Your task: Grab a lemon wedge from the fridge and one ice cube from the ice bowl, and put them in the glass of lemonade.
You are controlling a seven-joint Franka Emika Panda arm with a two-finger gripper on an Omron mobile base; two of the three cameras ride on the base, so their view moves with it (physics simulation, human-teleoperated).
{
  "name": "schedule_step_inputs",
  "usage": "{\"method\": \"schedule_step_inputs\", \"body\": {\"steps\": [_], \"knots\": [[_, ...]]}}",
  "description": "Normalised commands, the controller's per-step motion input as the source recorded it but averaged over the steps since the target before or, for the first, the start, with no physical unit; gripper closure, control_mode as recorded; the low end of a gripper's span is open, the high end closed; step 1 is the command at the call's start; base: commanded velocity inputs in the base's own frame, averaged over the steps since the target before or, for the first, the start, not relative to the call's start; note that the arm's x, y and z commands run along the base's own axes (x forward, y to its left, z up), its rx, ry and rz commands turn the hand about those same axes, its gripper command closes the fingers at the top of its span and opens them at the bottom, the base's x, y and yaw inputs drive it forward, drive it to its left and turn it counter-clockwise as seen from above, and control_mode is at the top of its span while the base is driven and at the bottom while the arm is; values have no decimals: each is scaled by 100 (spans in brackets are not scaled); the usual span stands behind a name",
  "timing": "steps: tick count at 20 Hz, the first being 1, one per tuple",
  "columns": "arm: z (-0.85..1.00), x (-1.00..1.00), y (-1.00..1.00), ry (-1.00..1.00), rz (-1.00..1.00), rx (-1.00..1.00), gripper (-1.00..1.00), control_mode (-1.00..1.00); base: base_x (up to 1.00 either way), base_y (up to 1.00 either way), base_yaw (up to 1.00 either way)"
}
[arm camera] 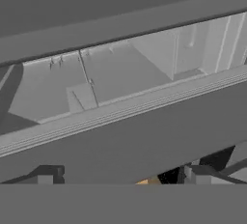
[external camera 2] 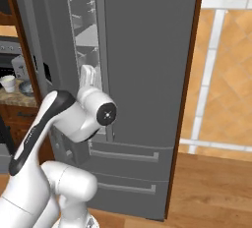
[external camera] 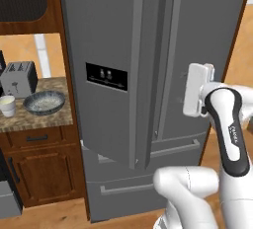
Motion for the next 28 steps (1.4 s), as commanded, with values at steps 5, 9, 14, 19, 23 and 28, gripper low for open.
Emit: {"method": "schedule_step_inputs", "body": {"steps": [5,9,14,19,23,28], "knots": [[-24,62,44,12,18,-12,-100,-100,0,0,0],[-15,76,38,14,4,-8,-100,-100,0,0,0],[0,44,-42,1,0,0,-100,-100,0,0,0],[-4,34,-17,1,1,0,-100,-100,0,0,0],[-32,59,79,15,11,0,-100,-100,0,0,0],[-34,-11,100,10,31,0,-100,-100,0,0,0]]}}
